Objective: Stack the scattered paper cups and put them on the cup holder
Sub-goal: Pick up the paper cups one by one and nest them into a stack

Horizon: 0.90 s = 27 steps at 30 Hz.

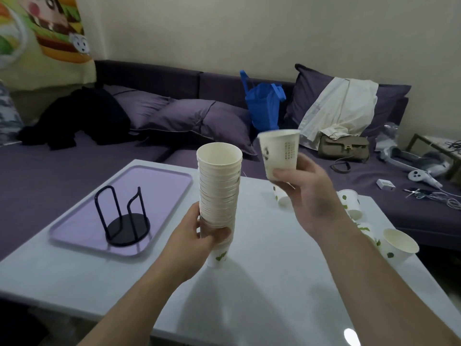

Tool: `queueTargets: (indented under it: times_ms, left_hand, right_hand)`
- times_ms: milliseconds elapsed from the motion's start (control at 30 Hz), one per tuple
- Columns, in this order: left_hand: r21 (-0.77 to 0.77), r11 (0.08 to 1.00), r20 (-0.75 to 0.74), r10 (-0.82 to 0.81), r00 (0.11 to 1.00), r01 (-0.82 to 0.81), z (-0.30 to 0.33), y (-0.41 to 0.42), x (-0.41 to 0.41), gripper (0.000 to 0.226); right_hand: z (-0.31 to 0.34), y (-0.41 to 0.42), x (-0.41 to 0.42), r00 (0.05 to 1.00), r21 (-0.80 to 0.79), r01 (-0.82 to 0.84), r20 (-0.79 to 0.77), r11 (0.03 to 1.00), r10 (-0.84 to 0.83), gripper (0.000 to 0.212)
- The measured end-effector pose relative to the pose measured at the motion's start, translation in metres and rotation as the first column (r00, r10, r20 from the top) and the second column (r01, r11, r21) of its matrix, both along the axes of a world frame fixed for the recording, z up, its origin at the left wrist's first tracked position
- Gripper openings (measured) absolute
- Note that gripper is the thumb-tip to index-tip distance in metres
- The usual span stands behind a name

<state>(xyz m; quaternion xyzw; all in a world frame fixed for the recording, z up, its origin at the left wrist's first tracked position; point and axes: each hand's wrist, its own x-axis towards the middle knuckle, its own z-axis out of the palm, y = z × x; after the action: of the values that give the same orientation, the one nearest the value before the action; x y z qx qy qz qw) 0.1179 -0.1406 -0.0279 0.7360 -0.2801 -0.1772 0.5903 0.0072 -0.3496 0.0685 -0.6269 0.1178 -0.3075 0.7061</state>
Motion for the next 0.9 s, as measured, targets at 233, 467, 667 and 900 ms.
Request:
queueTargets:
  times_ms: [233,467,667,900]
  left_hand:
    - [0.003,1.0,0.035,-0.006,0.999,0.006,0.0,0.004,-0.001,0.05]
    - [-0.004,1.0,0.023,0.007,1.0,-0.007,-0.002,0.005,0.001,0.05]
    - [0.001,1.0,0.045,0.001,0.999,-0.001,-0.001,0.007,0.003,0.052]
    - [0.012,1.0,0.059,-0.002,0.998,0.001,0.0,0.008,0.002,0.051]
  right_hand:
    - [0.037,0.05,0.011,0.976,-0.088,-0.074,0.2,0.993,0.091,0.037]
    - [0.035,0.073,0.03,0.97,-0.133,-0.121,0.196,0.984,0.146,0.044]
    - [0.02,0.077,0.036,0.986,-0.188,-0.149,0.049,0.971,0.161,0.05]
    - [0.017,0.078,0.033,0.997,-0.246,-0.079,-0.005,0.966,0.081,0.074]
